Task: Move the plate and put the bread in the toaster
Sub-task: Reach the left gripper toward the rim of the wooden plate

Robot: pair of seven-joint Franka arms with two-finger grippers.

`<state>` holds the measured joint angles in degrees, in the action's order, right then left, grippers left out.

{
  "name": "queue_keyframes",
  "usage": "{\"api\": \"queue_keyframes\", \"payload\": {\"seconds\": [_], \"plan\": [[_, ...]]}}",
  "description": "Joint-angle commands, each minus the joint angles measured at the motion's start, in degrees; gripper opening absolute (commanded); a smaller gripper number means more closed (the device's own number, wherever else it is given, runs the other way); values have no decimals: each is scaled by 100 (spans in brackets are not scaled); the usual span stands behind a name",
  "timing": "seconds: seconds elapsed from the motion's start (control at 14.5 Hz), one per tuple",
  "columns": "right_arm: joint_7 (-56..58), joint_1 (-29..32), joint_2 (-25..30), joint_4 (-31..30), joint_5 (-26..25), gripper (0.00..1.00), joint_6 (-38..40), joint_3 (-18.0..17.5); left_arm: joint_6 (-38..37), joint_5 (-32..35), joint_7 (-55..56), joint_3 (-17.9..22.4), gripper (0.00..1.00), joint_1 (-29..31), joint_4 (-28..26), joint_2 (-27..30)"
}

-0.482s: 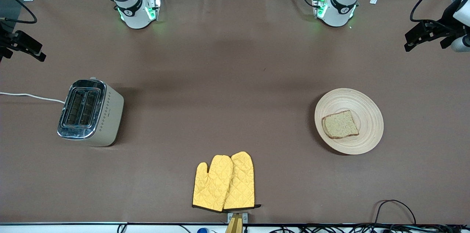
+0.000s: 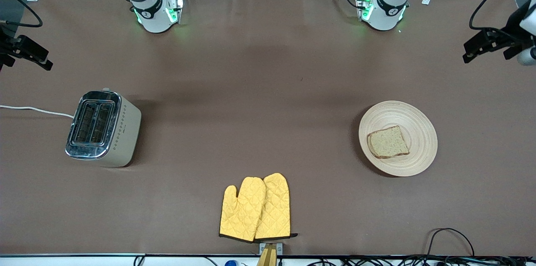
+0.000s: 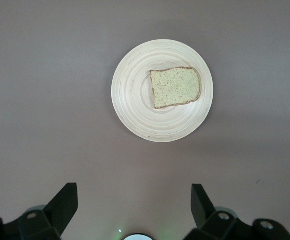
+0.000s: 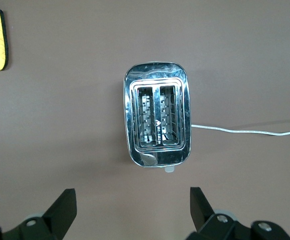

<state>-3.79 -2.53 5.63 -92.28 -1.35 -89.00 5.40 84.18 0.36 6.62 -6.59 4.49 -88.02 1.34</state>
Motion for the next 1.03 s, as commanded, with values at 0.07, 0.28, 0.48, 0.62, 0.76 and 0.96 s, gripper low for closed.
{"api": "queue_keyframes", "payload": {"seconds": [0.07,0.28,0.48,0.62,0.76,0.96], "plan": [[-78,16,35,-53,-85,100,14,-39,141,-1054,-91,123,100,568,181,-791],[-78,16,35,-54,-85,100,14,-39,1087,-1284,-370,123,100,929,-459,-1073],[-78,16,35,-54,-76,100,14,-39,1802,-1545,-1020,114,100,1429,-646,-1713],[-78,16,35,-54,-76,100,23,-39,1839,-2754,-1748,114,100,1991,-637,-2389],[-78,16,26,-54,-67,100,58,-39,1926,-3173,-2880,114,100,2283,-532,-3040],[-78,25,26,-54,-41,100,76,-39,2137,-3418,-3640,106,100,2573,-444,-3665]]}}
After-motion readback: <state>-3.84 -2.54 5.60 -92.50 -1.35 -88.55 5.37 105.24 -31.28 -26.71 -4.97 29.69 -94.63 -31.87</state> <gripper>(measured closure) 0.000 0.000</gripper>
